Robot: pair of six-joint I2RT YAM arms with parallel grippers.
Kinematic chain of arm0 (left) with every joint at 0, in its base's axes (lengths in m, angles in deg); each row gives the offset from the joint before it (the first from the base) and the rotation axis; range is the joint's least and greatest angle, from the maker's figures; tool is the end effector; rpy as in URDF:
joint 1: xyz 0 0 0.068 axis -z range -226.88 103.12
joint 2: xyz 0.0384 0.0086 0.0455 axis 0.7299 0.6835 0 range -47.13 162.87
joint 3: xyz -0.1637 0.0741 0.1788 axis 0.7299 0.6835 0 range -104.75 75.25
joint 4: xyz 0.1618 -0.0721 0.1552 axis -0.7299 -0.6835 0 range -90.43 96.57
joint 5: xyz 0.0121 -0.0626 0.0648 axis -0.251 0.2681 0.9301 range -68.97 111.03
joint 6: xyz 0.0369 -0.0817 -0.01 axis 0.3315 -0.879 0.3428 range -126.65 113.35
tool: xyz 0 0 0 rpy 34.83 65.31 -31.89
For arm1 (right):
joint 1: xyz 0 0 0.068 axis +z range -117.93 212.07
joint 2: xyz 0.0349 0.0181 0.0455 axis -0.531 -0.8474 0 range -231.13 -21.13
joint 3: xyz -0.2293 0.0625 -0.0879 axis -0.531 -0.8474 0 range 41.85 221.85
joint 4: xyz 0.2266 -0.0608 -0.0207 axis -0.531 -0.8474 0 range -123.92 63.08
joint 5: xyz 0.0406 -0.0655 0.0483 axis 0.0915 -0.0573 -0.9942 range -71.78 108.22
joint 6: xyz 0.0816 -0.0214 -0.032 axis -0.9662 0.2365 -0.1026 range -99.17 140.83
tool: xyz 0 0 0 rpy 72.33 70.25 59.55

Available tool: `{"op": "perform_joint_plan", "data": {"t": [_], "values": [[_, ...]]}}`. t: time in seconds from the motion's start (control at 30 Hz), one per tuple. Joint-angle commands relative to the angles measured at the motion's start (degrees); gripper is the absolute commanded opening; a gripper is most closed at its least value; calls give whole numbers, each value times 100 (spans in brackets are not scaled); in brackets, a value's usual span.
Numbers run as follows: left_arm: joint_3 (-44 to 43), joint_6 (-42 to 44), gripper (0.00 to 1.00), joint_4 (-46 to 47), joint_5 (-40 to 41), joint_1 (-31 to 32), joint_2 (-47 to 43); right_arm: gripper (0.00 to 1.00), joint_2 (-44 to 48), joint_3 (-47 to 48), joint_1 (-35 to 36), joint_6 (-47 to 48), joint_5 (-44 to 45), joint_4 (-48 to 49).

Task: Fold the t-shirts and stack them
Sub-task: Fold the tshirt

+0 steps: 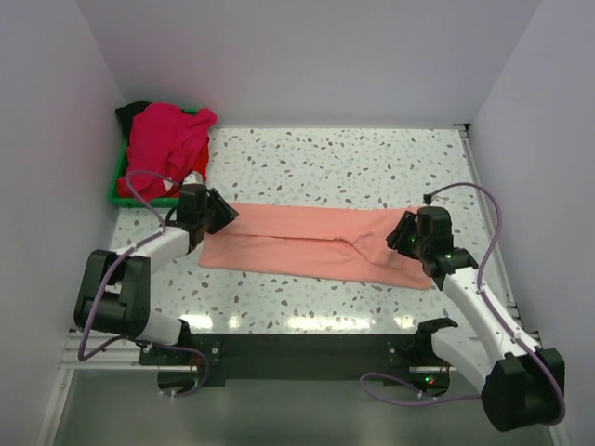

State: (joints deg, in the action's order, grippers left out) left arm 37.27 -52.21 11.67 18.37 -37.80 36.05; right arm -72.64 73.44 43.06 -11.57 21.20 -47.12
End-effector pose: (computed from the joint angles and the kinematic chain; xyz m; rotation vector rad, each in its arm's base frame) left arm 0.3003 -0.0518 0.1444 -0.7058 2.2219 -0.5457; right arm 0.2079 0.0360 0.1873 0.4532 2.2476 0.3385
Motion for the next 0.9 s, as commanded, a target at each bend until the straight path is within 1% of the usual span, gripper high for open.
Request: {"op": "perform_joint_plan", "data": {"t": [0.0,0.1,0.13,0.27,0.47,0.63,0.73,0.8,0.83,0.87], "values": [[1,-85,48,290,-16,23,14,44,-672,609,27,93,405,200],[-8,-41,48,254,-25,23,-12,45,-1465,979,27,286,230,394],[1,-32,48,237,-16,23,-47,45,-1946,1198,35,400,168,517],[45,-6,49,202,-51,23,-126,48,-2748,1569,114,568,79,702],[281,-23,51,333,-156,23,-311,50,-3417,1701,439,516,211,992],[493,-32,51,430,-165,23,-521,50,-3647,1745,773,402,536,1080],[581,-14,52,439,-148,23,-574,45,-3717,1692,870,331,642,1185],[633,-14,52,456,-156,23,-583,40,-3761,1683,923,296,651,1203],[651,-6,52,456,-148,23,-575,33,-3770,1675,941,270,660,1221],[669,-14,52,456,-139,23,-574,29,-3770,1666,976,261,660,1221]]}}
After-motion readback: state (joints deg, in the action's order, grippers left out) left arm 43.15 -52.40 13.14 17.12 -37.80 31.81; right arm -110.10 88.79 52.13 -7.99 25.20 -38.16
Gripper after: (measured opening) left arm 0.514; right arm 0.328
